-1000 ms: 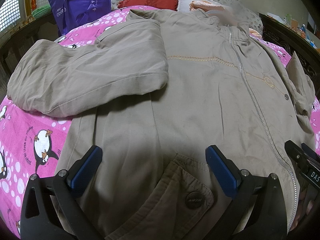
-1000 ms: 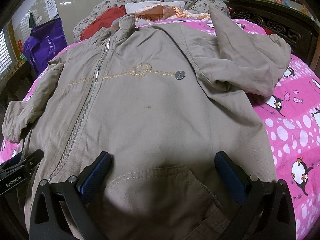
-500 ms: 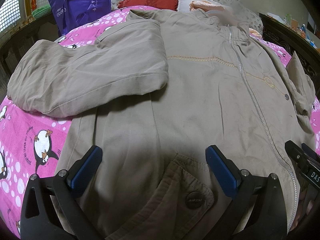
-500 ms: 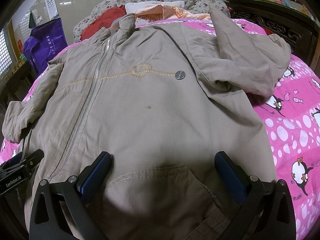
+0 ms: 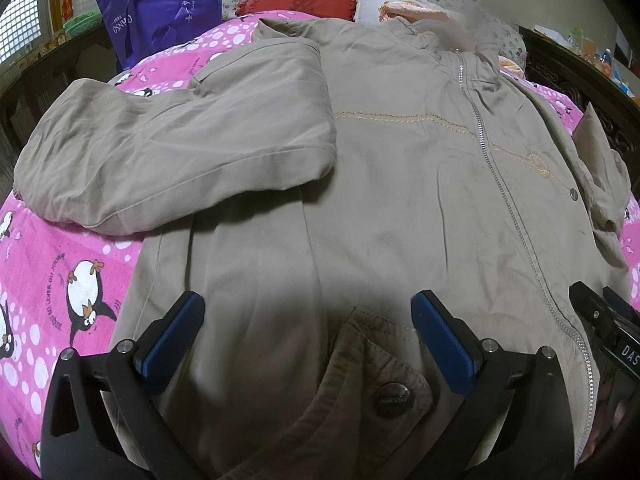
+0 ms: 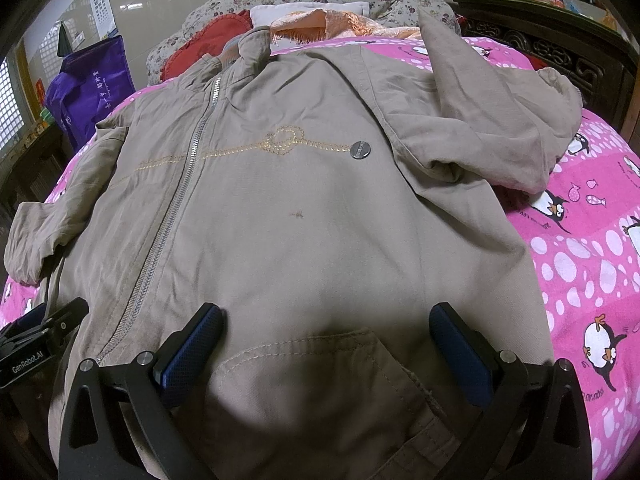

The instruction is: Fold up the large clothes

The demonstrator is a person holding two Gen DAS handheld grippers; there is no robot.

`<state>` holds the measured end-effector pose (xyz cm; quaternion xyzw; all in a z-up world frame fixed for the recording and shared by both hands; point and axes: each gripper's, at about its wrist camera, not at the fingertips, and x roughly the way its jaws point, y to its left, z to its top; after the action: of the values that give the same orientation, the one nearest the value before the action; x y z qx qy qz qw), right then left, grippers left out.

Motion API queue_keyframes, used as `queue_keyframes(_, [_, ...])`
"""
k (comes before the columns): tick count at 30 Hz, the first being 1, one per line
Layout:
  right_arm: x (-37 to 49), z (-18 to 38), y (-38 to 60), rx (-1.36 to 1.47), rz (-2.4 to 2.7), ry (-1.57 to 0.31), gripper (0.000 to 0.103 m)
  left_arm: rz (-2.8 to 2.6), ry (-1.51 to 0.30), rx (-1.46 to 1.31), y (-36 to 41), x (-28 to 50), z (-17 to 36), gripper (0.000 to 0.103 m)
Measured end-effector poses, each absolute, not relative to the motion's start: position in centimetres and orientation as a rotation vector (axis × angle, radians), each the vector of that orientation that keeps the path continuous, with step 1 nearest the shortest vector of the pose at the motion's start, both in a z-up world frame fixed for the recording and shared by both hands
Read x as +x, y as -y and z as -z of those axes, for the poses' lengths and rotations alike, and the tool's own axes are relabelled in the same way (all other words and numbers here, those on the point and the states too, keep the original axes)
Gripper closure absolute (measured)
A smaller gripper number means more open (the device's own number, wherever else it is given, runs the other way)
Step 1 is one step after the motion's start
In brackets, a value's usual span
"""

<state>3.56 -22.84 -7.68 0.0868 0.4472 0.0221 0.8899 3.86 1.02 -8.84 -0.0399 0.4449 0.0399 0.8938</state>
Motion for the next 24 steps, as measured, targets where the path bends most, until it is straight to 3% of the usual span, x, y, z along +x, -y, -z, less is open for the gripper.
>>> queue_keyframes(14, [3.6,7.6,22.7,0.182,-0.049,-0.93,0.001,0.016,-0.962,-0.156,-2.5,3.9,7.2,0.0])
queue_keyframes(20, [3.7,7.6,22.7,0.184,-0.05,-0.928,0.001,0.009,-0.798,-0.283,-11.1,1.9,0.5,0.0])
queue_keyframes(24, [3.7,7.6,22.7,0.184,-0.05,-0.929,0.001,-0.148,-0.795,-0.34,-19.6,2.5,1.2,0.0])
